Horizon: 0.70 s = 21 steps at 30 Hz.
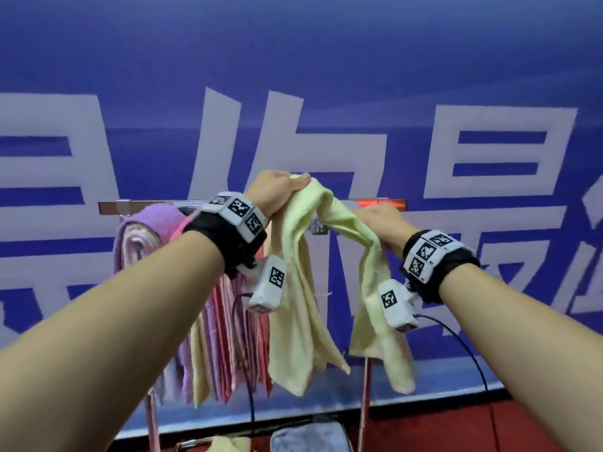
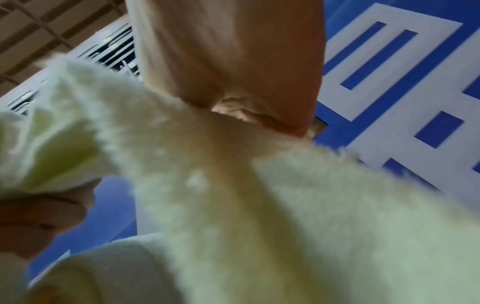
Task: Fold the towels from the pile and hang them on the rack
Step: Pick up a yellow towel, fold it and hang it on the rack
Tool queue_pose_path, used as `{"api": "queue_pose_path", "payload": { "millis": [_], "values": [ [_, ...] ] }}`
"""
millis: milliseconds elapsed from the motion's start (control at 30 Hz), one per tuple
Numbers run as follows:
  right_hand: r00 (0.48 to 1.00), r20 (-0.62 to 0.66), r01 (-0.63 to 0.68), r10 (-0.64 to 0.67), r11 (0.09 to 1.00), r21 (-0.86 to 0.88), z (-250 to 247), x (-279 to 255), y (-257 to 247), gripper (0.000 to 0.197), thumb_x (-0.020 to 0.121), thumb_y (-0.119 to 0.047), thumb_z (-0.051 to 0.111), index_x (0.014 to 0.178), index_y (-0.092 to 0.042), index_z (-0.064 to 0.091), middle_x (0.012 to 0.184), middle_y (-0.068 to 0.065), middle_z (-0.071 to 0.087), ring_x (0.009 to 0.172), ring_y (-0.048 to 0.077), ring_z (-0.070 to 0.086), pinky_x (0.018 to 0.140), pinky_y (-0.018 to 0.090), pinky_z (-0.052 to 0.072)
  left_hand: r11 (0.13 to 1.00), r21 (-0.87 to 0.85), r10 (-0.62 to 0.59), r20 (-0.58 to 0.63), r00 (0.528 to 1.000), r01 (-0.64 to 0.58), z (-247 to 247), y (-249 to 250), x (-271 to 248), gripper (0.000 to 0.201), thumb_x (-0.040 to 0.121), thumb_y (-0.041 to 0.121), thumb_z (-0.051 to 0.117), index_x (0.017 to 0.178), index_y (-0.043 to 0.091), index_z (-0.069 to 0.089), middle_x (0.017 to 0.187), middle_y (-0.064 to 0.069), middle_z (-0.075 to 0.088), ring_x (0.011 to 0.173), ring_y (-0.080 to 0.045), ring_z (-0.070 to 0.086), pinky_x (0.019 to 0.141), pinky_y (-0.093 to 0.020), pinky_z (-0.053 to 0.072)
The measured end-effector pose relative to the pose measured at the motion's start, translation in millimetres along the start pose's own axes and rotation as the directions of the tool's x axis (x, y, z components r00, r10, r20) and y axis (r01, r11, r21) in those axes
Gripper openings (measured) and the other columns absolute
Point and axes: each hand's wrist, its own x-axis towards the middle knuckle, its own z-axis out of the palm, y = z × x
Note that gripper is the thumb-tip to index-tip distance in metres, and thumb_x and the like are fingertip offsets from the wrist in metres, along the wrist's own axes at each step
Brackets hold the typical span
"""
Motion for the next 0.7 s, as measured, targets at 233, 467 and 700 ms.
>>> {"api": "queue_pose_path", "payload": {
  "millis": [233, 467, 700],
  "values": [
    [0.981, -0.153, -0.078, 0.122, 0.961, 0.266, 6, 25, 20, 0.025, 0.061, -0.027, 0.08, 0.079, -0.01, 0.075, 0.095, 0.013, 0.079, 0.088, 0.027, 0.075, 0.09, 0.052, 0.059, 0.973, 0.22, -0.049, -0.111, 0.993, 0.072, 23, -18, 42, 0.026, 0.096, 0.028, 0.064, 0.099, 0.002, 0.07, 0.089, -0.008, 0.066, 0.084, -0.024, 0.062, 0.078, -0.031, 0.048],
    [0.92, -0.191, -0.23, 0.341, 0.867, 0.443, 40, 26, 74, 0.053, 0.07, -0.027, 0.089, 0.111, -0.001, 0.067, 0.106, 0.016, 0.075, 0.096, 0.031, 0.074, 0.09, 0.045, 0.061, 0.719, 0.695, 0.016, -0.056, 0.998, 0.027, 47, -23, 63, 0.017, 0.094, 0.015, 0.061, 0.106, 0.005, 0.055, 0.089, -0.007, 0.055, 0.082, -0.028, 0.054, 0.065, -0.032, 0.039],
    [0.944, -0.112, -0.236, 0.311, 0.872, 0.429, 34, 45, 77, 0.03, 0.075, -0.02, 0.089, 0.094, -0.004, 0.074, 0.08, 0.009, 0.075, 0.063, 0.017, 0.068, 0.057, 0.024, 0.053, 0.415, 0.908, -0.032, 0.083, 0.996, -0.062, 61, -28, 58, 0.017, 0.096, 0.008, 0.054, 0.112, 0.005, 0.058, 0.11, -0.012, 0.063, 0.093, -0.033, 0.061, 0.072, -0.034, 0.041]
  ]
}}
